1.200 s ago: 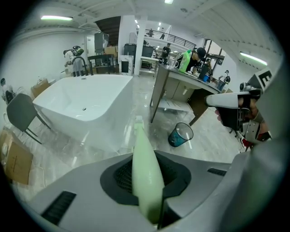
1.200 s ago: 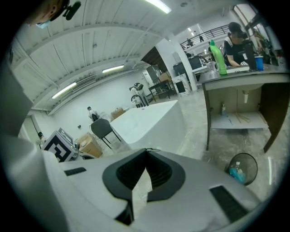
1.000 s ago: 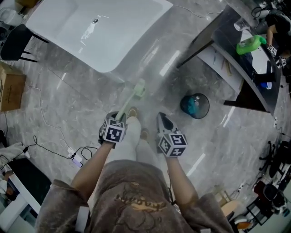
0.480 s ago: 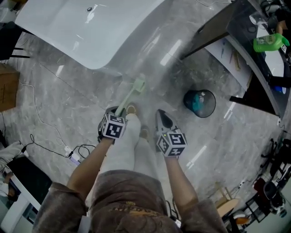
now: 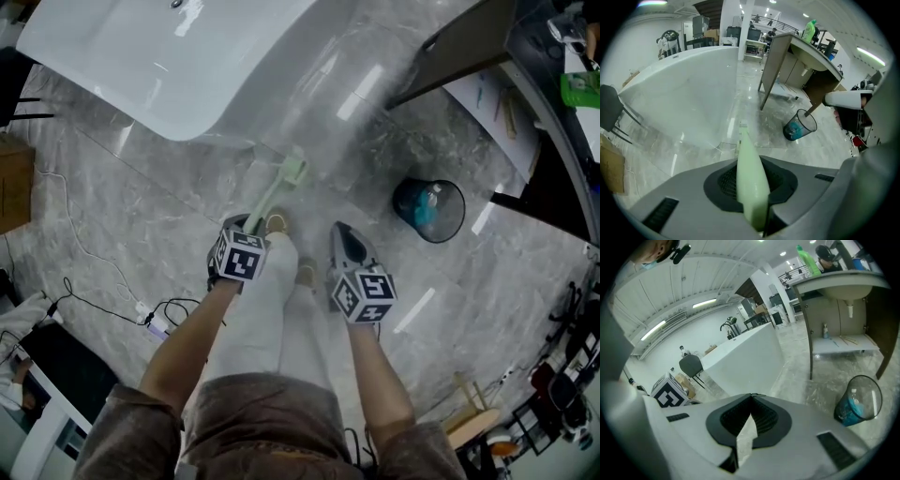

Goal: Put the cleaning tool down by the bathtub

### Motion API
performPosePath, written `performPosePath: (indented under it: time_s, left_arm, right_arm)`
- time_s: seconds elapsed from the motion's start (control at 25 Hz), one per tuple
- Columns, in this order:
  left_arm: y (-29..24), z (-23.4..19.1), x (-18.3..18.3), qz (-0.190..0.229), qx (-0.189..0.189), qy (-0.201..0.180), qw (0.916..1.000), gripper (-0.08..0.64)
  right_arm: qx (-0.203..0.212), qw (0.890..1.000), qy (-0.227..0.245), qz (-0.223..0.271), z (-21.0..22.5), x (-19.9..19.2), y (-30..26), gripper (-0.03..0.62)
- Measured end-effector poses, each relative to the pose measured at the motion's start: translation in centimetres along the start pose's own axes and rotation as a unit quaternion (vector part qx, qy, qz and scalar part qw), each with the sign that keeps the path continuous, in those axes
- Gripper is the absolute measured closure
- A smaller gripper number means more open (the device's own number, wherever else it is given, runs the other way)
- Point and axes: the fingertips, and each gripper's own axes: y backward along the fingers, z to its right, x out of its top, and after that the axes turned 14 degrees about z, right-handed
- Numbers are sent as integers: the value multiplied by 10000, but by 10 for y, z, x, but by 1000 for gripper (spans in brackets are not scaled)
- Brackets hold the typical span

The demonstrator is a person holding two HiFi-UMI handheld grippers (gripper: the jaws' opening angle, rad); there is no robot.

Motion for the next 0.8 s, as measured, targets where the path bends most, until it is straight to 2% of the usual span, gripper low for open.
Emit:
performPosePath:
  time_s: [0.28,0.8]
  left_arm:
    - [-46,-7,-20,-256,-22,-90,9996,489]
    - [-98,-10,-45,-620,-45,-84,9980,489]
  right_arm:
    - [-73,9999,-48,-52,22,-25,-22,592]
    - [-121,9994,-173,-264,46,-63,-45,592]
